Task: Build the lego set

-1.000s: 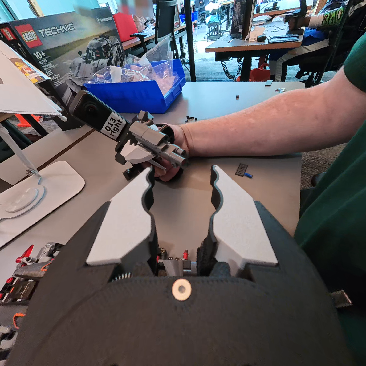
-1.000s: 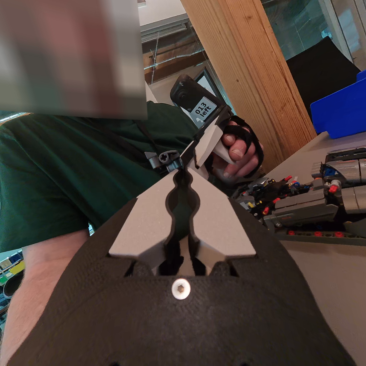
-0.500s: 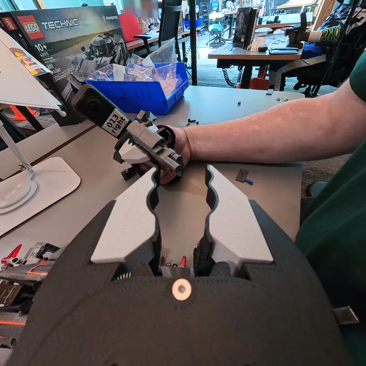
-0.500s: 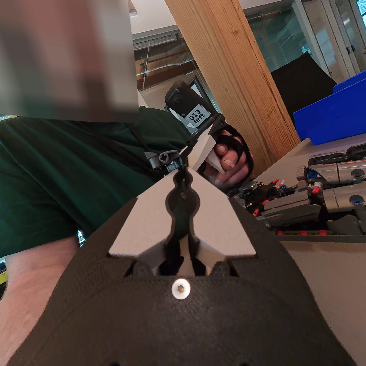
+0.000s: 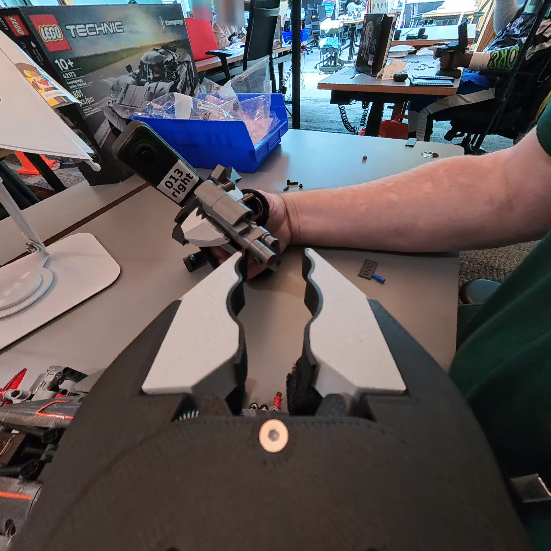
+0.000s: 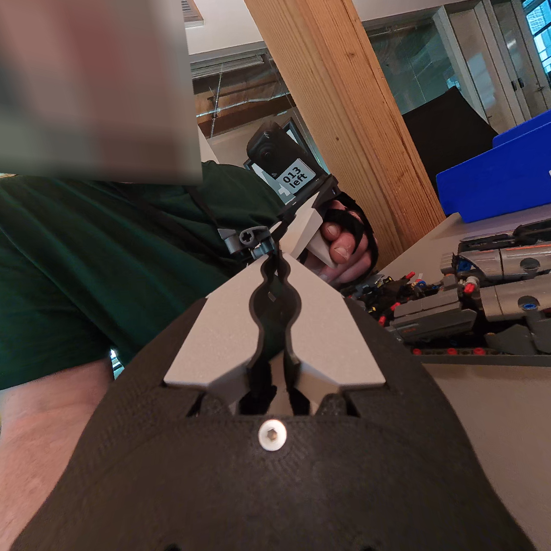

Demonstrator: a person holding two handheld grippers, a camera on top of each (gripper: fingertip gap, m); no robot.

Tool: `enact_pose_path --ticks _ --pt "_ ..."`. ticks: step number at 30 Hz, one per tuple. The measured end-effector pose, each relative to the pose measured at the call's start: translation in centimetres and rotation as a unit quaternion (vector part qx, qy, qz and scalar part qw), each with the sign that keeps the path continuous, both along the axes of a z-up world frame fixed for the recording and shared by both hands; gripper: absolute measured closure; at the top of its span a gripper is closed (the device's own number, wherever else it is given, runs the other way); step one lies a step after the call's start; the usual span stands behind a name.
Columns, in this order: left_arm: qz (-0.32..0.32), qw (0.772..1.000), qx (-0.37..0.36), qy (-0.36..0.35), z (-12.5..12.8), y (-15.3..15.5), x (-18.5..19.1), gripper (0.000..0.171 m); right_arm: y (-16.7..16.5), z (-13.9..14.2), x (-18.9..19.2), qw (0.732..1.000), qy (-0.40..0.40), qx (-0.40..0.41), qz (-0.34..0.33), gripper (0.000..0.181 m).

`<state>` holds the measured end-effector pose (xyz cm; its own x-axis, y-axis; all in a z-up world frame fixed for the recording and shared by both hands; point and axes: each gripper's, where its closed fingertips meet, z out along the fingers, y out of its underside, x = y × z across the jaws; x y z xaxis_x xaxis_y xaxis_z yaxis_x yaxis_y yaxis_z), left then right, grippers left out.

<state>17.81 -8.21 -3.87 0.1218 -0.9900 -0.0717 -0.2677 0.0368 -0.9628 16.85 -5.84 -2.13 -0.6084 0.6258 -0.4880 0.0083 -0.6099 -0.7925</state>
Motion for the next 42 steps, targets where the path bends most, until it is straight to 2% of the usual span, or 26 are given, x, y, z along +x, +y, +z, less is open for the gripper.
enact_pose_path --ticks 26,42 --pt "0.010 1.000 0.002 0.007 -0.2 0.5 0.3 0.144 0.2 0.1 0.2 1.000 0.007 0.009 -0.014 0.181" --pt "0.030 0.999 0.019 0.005 0.0 1.4 0.8 0.153 0.5 0.7 0.7 0.994 0.045 0.068 -0.070 0.181"
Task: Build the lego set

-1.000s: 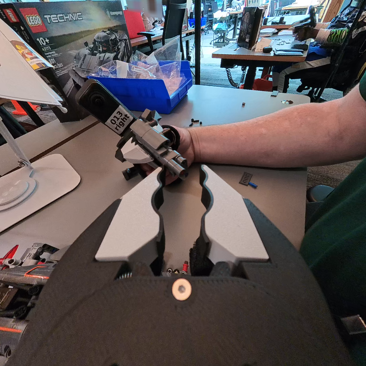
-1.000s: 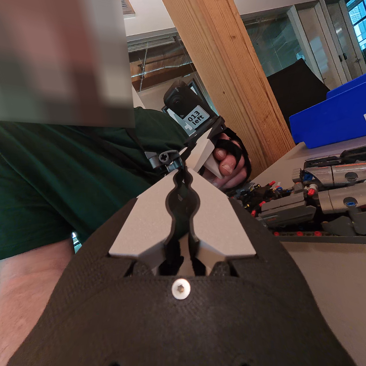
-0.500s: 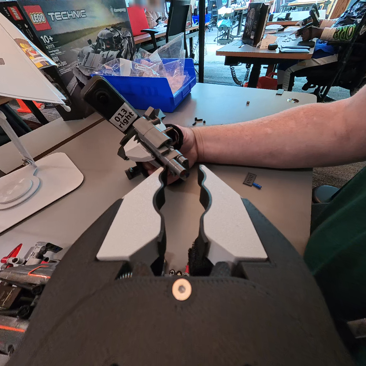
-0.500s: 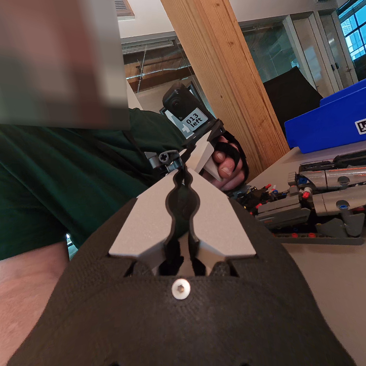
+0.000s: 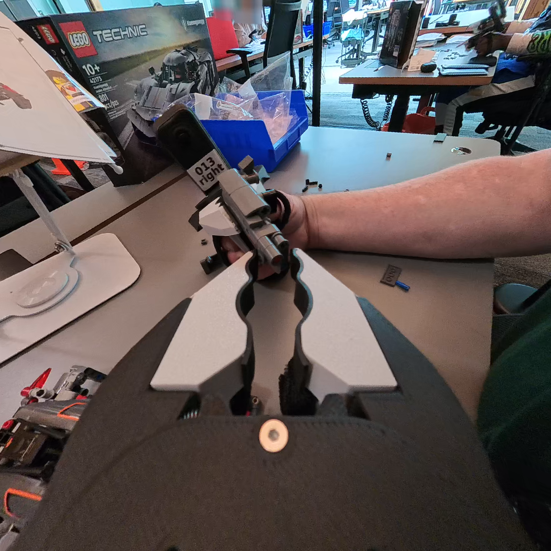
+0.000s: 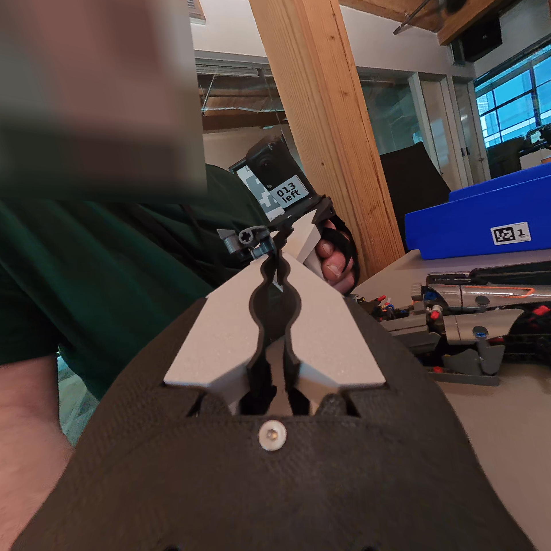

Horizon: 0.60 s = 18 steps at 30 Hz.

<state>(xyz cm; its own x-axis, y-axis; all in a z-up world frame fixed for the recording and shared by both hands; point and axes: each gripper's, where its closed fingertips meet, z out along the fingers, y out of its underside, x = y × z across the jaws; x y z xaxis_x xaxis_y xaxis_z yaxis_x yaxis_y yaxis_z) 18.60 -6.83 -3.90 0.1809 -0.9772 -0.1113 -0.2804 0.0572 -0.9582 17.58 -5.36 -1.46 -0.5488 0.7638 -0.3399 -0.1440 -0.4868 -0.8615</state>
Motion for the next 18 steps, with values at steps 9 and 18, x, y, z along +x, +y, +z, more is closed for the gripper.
enact_pose_path --ticks 9,18 --pt "0.015 1.000 0.005 -0.002 0.2 0.8 0.0 0.156 0.6 0.1 0.1 1.000 0.005 -0.008 -0.013 0.181" --pt "0.040 0.998 -0.028 -0.036 0.9 2.9 -0.3 0.151 2.9 0.2 0.2 0.997 0.003 -0.037 -0.069 0.181"
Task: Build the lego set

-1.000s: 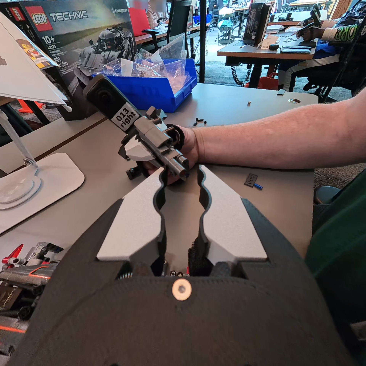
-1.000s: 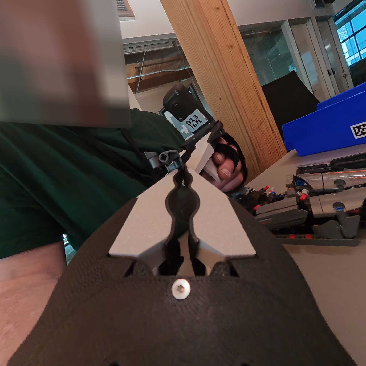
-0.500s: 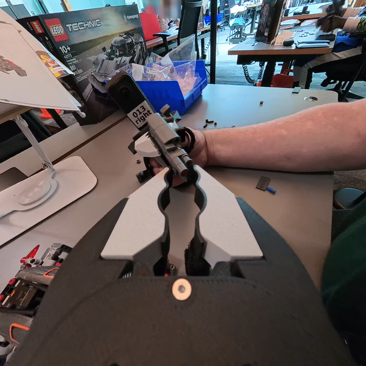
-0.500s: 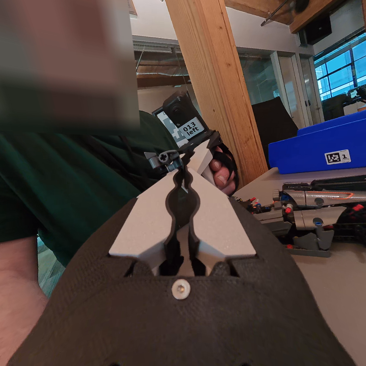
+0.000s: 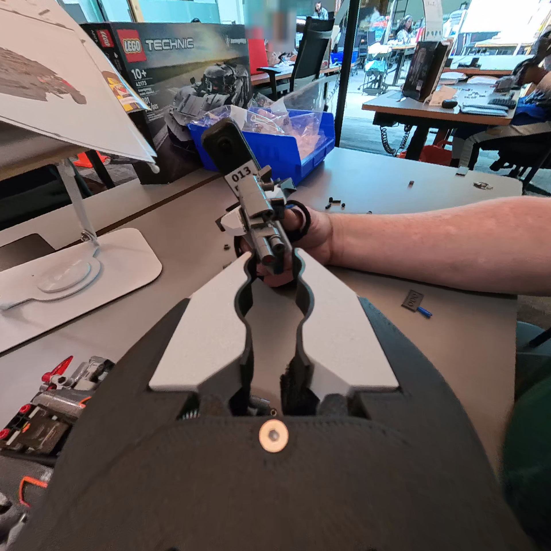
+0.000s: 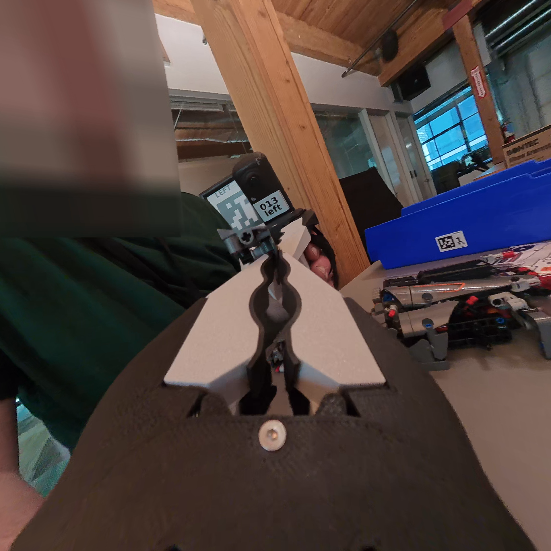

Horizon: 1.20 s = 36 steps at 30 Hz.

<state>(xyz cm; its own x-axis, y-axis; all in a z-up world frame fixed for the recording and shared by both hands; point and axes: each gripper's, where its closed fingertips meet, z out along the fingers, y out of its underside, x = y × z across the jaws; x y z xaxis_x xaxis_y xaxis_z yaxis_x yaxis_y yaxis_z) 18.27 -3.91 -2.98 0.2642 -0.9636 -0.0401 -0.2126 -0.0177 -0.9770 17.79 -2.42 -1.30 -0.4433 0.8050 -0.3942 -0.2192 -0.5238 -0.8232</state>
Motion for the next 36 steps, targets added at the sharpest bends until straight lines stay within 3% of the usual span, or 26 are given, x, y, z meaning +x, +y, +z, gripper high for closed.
enact_pose_path --ticks 11,30,36 --pt "0.028 0.999 -0.024 -0.025 0.3 1.8 -0.2 0.157 1.3 -0.2 -0.1 0.999 -0.007 -0.005 -0.046 0.181" --pt "0.007 0.993 -0.099 -0.070 0.8 3.1 -0.7 0.157 3.0 0.1 0.3 0.996 0.008 -0.035 -0.085 0.179" --pt "-0.016 0.981 -0.160 -0.111 1.6 3.7 -1.7 0.157 3.2 0.0 0.4 0.994 -0.004 -0.016 -0.109 0.172"
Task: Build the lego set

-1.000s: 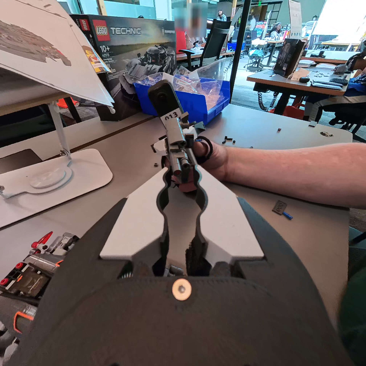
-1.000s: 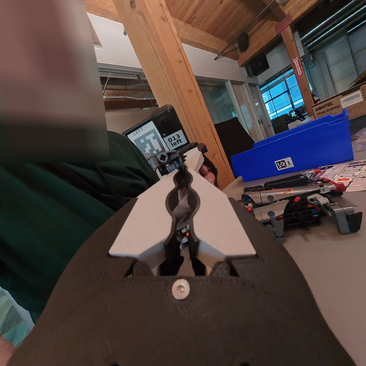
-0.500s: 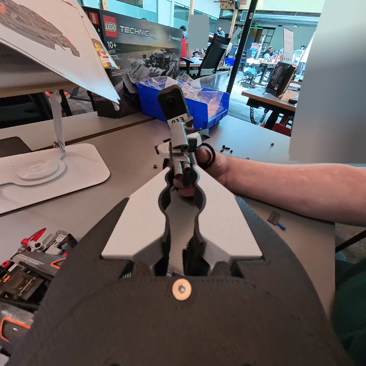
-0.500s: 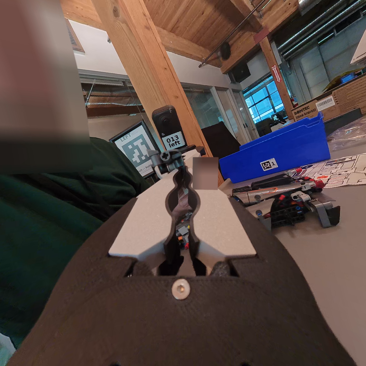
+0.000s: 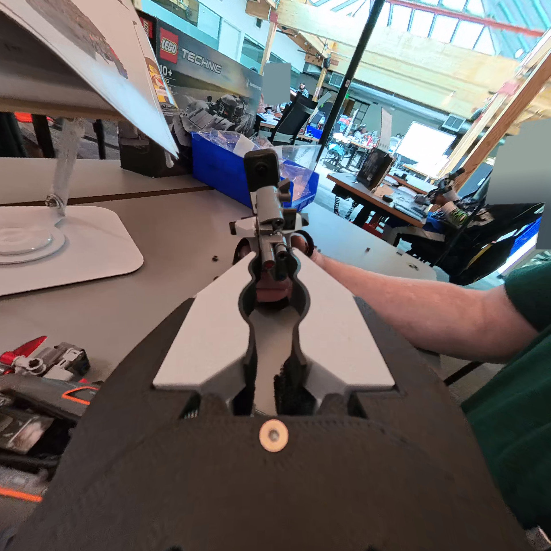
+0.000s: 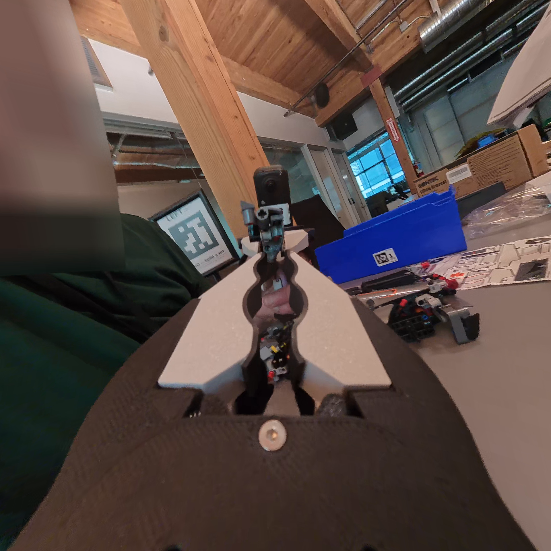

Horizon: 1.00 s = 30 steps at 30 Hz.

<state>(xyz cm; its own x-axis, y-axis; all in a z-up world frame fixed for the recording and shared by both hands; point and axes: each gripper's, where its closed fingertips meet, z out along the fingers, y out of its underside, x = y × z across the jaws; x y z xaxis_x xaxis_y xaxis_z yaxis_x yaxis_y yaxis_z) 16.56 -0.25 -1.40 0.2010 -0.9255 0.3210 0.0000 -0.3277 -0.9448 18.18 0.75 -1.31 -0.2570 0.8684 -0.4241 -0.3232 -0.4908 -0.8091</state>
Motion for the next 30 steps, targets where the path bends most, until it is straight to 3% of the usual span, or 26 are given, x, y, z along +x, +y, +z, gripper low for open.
enact_pose_path --ticks 6,10,13,17,20,30 --pt "-0.030 0.997 -0.068 -0.011 0.3 0.4 -1.6 0.157 0.9 1.3 0.2 0.977 -0.111 0.112 -0.141 0.158" --pt "-0.023 0.997 -0.074 0.009 0.0 0.9 -2.5 0.157 1.0 1.4 -0.2 0.892 -0.281 0.249 -0.249 0.148" --pt "-0.033 0.996 -0.080 0.011 0.3 0.7 -2.8 0.157 0.5 2.4 -0.8 0.825 -0.360 0.330 -0.286 0.139" --pt "-0.061 0.995 -0.075 0.022 0.5 -0.1 -3.1 0.157 -0.4 2.4 -2.4 0.793 -0.402 0.376 -0.260 0.132" --pt "-0.085 0.994 -0.067 0.022 0.9 -1.0 -3.3 0.157 -0.8 2.1 -3.2 0.768 -0.426 0.409 -0.248 0.145" --pt "-0.121 0.990 -0.076 0.019 1.3 -2.0 -3.8 0.157 -2.1 2.3 -4.8 0.752 -0.428 0.451 -0.222 0.171"
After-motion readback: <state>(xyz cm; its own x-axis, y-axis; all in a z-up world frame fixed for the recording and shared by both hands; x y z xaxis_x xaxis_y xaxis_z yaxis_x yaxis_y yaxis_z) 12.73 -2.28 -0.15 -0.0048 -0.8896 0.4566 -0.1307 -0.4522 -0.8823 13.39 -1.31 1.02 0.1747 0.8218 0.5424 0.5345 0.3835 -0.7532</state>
